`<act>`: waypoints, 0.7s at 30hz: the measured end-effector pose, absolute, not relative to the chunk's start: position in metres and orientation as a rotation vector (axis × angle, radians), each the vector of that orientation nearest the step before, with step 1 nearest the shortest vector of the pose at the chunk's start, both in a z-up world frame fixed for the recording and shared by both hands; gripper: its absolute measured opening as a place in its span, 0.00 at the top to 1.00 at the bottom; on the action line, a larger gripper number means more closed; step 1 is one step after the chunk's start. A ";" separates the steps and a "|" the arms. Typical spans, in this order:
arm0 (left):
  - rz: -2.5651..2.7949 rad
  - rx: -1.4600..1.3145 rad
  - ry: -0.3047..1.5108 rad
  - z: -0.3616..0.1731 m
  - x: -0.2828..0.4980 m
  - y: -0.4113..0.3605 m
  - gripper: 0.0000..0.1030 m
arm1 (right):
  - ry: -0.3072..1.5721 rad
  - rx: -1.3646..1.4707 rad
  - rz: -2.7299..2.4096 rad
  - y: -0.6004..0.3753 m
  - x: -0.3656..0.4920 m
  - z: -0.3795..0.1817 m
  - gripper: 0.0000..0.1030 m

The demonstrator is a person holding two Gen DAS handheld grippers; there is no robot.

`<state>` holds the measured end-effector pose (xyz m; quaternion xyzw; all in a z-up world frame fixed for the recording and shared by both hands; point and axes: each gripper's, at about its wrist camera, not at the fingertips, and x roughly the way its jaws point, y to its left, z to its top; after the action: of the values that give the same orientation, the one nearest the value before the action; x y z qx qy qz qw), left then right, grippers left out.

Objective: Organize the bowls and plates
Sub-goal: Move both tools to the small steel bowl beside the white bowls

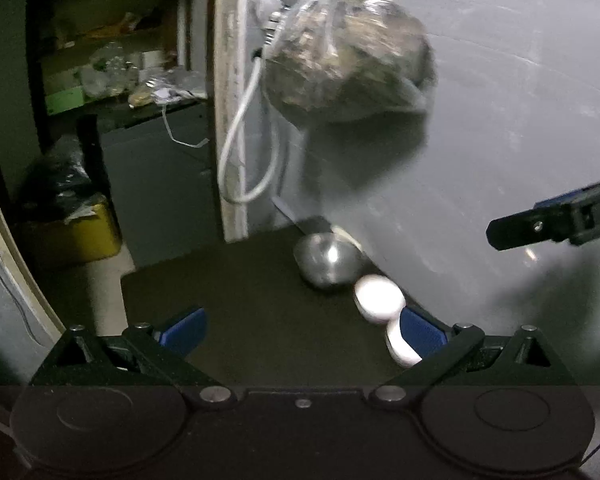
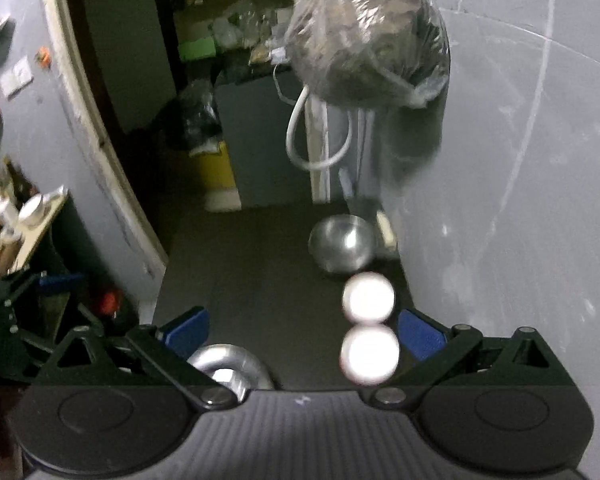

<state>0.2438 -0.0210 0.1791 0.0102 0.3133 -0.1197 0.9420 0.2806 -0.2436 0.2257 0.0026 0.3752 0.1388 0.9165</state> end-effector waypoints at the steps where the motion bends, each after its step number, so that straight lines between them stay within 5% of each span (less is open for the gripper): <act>1: -0.224 0.008 0.633 0.179 0.258 -0.025 0.01 | 0.740 0.010 0.276 -0.247 0.295 0.223 0.00; 21: 0.005 0.027 0.742 0.108 0.463 -0.067 0.01 | 0.660 0.131 0.197 -0.243 0.437 0.023 0.01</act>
<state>0.4634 -0.0667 0.1081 0.0132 0.3627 0.0027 0.9318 0.4366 -0.2427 0.0230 0.0642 0.3235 0.0963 0.9391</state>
